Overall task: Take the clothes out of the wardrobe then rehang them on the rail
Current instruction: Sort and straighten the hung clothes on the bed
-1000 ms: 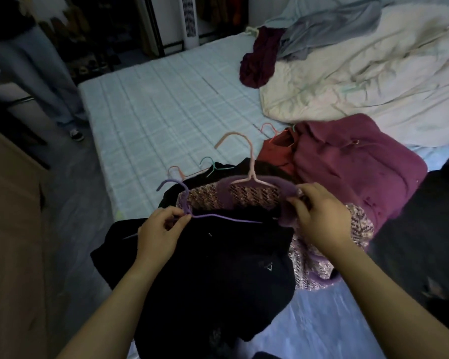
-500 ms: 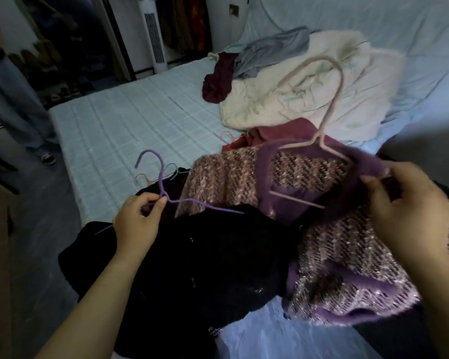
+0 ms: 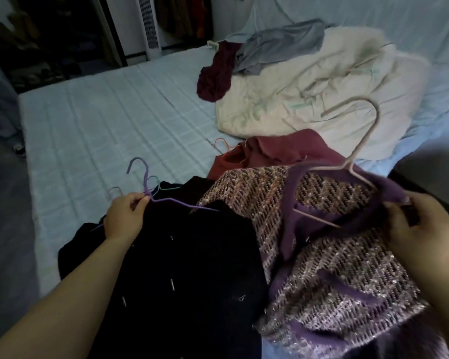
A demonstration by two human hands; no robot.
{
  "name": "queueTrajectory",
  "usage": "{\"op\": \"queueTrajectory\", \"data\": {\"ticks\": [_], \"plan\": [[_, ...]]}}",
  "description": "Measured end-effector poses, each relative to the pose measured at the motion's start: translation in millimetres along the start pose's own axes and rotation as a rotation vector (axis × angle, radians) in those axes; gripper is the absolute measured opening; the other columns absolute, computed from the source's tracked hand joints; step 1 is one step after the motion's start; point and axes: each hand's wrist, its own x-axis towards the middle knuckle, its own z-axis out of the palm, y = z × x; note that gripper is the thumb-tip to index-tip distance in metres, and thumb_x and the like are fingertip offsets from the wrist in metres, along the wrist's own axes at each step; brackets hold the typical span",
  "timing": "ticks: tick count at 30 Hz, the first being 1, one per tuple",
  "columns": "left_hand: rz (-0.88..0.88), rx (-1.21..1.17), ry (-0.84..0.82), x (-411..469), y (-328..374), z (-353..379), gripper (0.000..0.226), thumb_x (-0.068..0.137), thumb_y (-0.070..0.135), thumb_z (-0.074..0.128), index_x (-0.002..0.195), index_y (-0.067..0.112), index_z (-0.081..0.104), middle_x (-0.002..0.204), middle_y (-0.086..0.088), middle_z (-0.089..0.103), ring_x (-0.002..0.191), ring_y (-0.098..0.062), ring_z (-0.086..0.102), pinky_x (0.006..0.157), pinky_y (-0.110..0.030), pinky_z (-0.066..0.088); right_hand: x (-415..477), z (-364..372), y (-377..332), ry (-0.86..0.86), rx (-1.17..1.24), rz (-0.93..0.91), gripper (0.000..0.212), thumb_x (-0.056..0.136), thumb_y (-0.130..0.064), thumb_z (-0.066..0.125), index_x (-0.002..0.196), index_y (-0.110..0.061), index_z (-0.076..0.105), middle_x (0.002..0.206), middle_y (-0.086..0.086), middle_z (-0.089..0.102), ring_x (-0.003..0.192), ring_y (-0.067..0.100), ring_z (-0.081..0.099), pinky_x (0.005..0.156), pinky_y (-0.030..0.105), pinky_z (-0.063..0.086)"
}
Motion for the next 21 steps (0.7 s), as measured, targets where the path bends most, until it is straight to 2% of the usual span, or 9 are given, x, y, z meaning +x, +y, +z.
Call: {"op": "queueTrajectory", "data": {"ticks": [3,6,7,9,11,12,15,18,21], "plan": [[-0.123,0.059,-0.069,29,-14,25,0.019,0.090,0.032,0.059,0.094,0.018,0.069,0.097,-0.012,0.068,0.091,-0.035,0.062,0.074,-0.038,0.047,44,23,6,-0.069,-0.011,-0.034,0.027,0.085,-0.032,0.049,0.102,-0.015,0.063,0.090,0.008,0.062,0.082,0.031,0.058,0.069,0.041,0.046],[-0.164,0.070,-0.038,56,19,51,0.027,0.091,0.028,0.057,0.114,0.015,0.062,0.118,-0.021,0.058,0.108,-0.039,0.054,0.090,-0.045,0.044,85,45,0,-0.064,-0.027,-0.107,0.025,0.084,-0.025,0.050,0.096,-0.008,0.065,0.087,0.012,0.061,0.079,0.033,0.056,0.066,0.037,0.039],[-0.102,0.009,-0.033,63,45,60,0.032,0.092,0.024,0.056,0.121,0.012,0.058,0.123,-0.021,0.055,0.114,-0.037,0.050,0.096,-0.041,0.039,99,52,-2,-0.065,-0.033,-0.134,0.026,0.084,-0.025,0.050,0.094,-0.006,0.065,0.086,0.012,0.061,0.078,0.032,0.055,0.064,0.035,0.036],[0.173,-0.154,-0.096,70,113,73,0.035,0.094,0.024,0.054,0.126,0.010,0.054,0.124,-0.013,0.053,0.118,-0.024,0.046,0.100,-0.027,0.032,124,65,-2,-0.083,-0.024,-0.169,0.030,0.084,-0.028,0.047,0.093,-0.006,0.065,0.083,0.009,0.059,0.075,0.028,0.052,0.061,0.032,0.029],[0.426,-0.247,-0.229,74,179,84,0.038,0.093,0.034,0.048,0.126,0.016,0.054,0.119,0.000,0.052,0.112,-0.008,0.045,0.094,-0.014,0.030,147,79,2,-0.099,0.005,-0.189,0.033,0.084,-0.031,0.046,0.094,-0.006,0.065,0.082,0.008,0.058,0.074,0.024,0.050,0.061,0.028,0.026],[0.517,-0.239,-0.296,77,206,91,0.040,0.092,0.039,0.046,0.127,0.020,0.053,0.118,0.003,0.052,0.110,-0.005,0.045,0.091,-0.014,0.032,158,85,4,-0.108,0.026,-0.210,0.033,0.085,-0.031,0.046,0.094,-0.006,0.066,0.082,0.008,0.059,0.074,0.022,0.049,0.061,0.027,0.026],[0.695,-0.039,-0.382,84,257,117,0.039,0.094,0.048,0.037,0.124,0.028,0.054,0.115,0.004,0.057,0.105,-0.011,0.052,0.081,-0.024,0.040,192,102,19,-0.146,0.058,-0.258,0.028,0.087,-0.028,0.049,0.096,-0.007,0.066,0.081,0.001,0.056,0.075,0.016,0.047,0.062,0.025,0.027],[0.686,0.044,-0.350,89,281,150,0.048,0.091,0.056,0.022,0.110,0.029,0.058,0.099,0.007,0.060,0.091,-0.014,0.057,0.068,-0.033,0.046,228,116,48,-0.184,0.097,-0.266,0.029,0.088,-0.031,0.049,0.096,-0.010,0.067,0.081,0.000,0.057,0.074,0.015,0.048,0.062,0.026,0.029],[0.610,0.007,-0.246,92,314,186,0.044,0.093,0.053,0.025,0.103,0.025,0.058,0.094,0.005,0.059,0.086,-0.013,0.055,0.064,-0.037,0.048,270,131,81,-0.221,0.161,-0.272,0.028,0.089,-0.030,0.049,0.097,-0.010,0.066,0.082,0.001,0.058,0.075,0.009,0.046,0.063,0.025,0.029]]}}
